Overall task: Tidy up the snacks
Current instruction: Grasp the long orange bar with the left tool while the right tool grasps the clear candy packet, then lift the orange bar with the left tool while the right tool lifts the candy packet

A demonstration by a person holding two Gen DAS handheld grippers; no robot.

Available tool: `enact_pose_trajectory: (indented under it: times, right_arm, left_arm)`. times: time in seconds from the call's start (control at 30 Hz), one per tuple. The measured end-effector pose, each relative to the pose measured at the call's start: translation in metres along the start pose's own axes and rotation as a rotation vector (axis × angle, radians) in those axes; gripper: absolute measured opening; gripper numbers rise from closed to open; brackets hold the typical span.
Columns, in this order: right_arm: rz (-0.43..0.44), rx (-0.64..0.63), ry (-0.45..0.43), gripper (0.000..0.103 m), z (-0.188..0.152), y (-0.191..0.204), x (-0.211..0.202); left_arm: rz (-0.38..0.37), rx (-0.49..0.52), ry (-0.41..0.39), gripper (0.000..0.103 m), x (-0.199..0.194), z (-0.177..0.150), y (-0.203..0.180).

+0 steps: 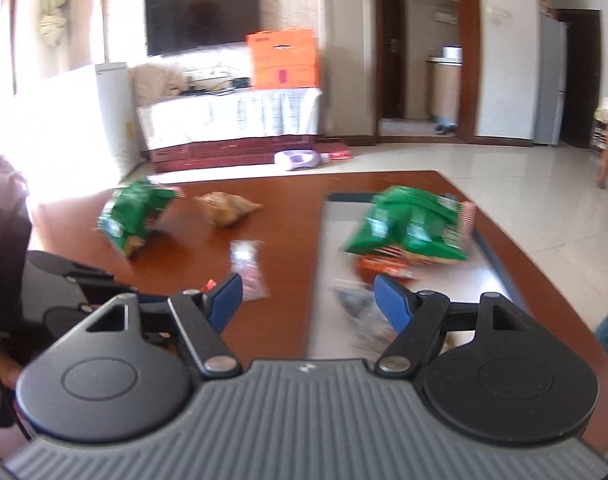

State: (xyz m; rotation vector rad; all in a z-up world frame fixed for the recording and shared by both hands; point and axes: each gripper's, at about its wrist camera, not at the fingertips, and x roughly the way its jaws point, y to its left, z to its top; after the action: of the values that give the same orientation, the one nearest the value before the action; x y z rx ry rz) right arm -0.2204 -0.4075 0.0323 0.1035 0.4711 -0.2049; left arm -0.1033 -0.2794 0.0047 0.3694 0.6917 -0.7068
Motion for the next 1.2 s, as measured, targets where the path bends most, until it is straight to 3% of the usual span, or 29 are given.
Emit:
enact_pose_trajectory:
  times: [0.1, 0.23, 0.33, 0.5, 0.6, 0.67, 0.77, 1.03, 1.13, 1.2]
  right_arm:
    - [0.055, -0.061, 0.041, 0.073, 0.009, 0.029, 0.021]
    - [0.038, -0.112, 0.141, 0.068, 0.012, 0.058, 0.071]
    - [0.003, -0.105, 0.203, 0.068, 0.01, 0.065, 0.103]
    - [-0.052, -0.067, 0.244, 0.064, 0.008, 0.061, 0.141]
    - [-0.012, -0.019, 0.259, 0.051, 0.016, 0.057, 0.152]
    - [0.024, -0.05, 0.269, 0.02, 0.019, 0.064, 0.152]
    - [0.037, -0.104, 0.274, 0.019, 0.016, 0.074, 0.143]
    - [0.103, -0.094, 0.297, 0.018, -0.011, 0.071, 0.078]
    - [0.109, -0.086, 0.296, 0.02, -0.021, 0.071, 0.059]
    - [0.092, -0.078, 0.277, 0.028, -0.026, 0.069, 0.052]
  left_arm:
    - [0.086, -0.03, 0.012, 0.025, -0.01, -0.01, 0.02]
    - [0.117, -0.096, 0.021, 0.027, -0.014, -0.017, 0.046]
    - [0.13, -0.103, 0.026, 0.042, -0.014, -0.015, 0.055]
    - [0.124, -0.122, 0.025, 0.059, -0.011, -0.015, 0.066]
    - [0.114, -0.15, 0.03, 0.07, -0.009, -0.017, 0.073]
    - [0.098, -0.176, 0.033, 0.072, -0.008, -0.019, 0.078]
    - [0.086, -0.187, 0.035, 0.072, -0.01, -0.022, 0.08]
    - [0.086, -0.187, 0.043, 0.073, -0.018, -0.029, 0.07]
    - [0.089, -0.188, 0.062, 0.08, -0.021, -0.031, 0.063]
    - [0.112, -0.184, 0.071, 0.087, -0.023, -0.035, 0.061]
